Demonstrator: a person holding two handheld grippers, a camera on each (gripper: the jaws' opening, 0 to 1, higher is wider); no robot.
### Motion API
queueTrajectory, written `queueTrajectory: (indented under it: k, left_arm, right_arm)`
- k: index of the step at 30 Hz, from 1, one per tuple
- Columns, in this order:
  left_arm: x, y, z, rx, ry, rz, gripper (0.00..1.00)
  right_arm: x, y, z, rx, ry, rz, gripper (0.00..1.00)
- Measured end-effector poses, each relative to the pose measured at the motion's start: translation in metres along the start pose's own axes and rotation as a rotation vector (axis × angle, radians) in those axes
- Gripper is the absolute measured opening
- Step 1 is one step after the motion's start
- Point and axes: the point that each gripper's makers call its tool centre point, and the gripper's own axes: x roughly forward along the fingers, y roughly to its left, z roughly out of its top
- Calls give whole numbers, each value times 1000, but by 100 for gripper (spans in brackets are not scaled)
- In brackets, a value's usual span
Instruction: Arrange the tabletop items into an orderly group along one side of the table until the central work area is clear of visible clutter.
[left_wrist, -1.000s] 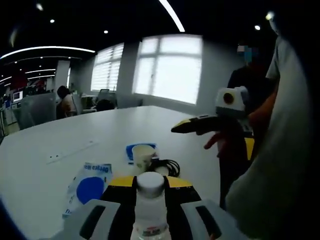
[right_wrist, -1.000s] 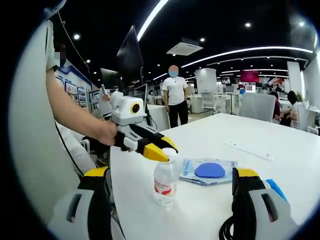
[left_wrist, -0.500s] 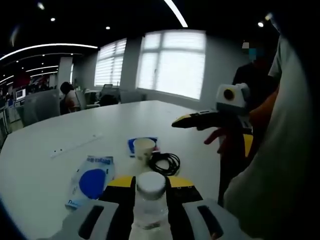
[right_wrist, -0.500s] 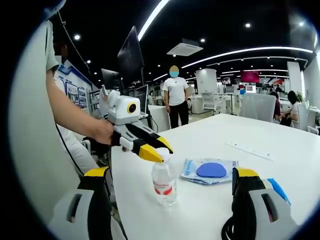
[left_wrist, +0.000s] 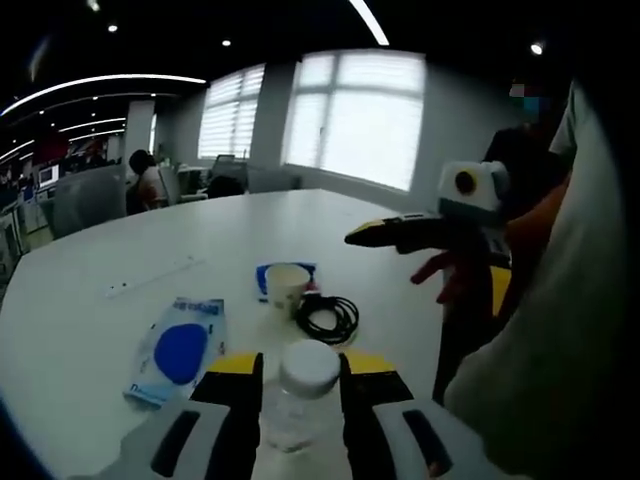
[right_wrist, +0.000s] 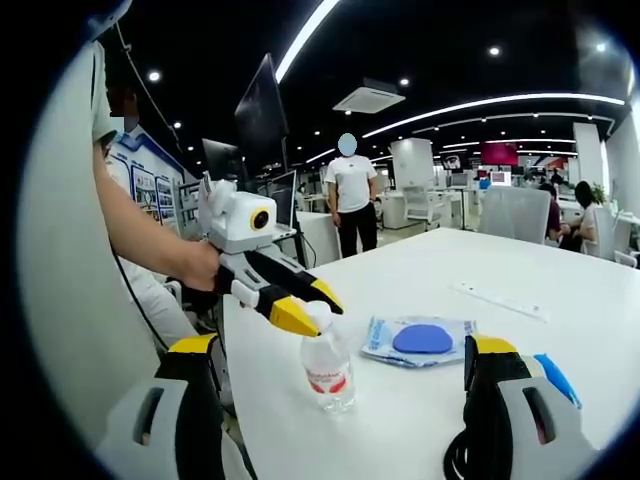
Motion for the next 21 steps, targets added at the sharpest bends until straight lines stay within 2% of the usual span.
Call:
queueTrajectory:
  k: [4, 11, 15, 21]
  left_arm:
    - [-1, -2, -1, 44, 8, -1, 25]
    - [-3, -1, -1, 13, 14, 38, 24]
    - [-1, 5, -7, -57, 32, 126, 27]
    - [1, 6, -12, -101, 34, 186, 27]
  right_arm:
    - [-1, 1, 1, 2, -2, -2, 97]
    - [-1, 0, 0, 5, -6, -3, 97]
    - [-2, 1, 0, 9, -7, -6, 97]
    - [-3, 1, -1, 13, -6, -7, 97]
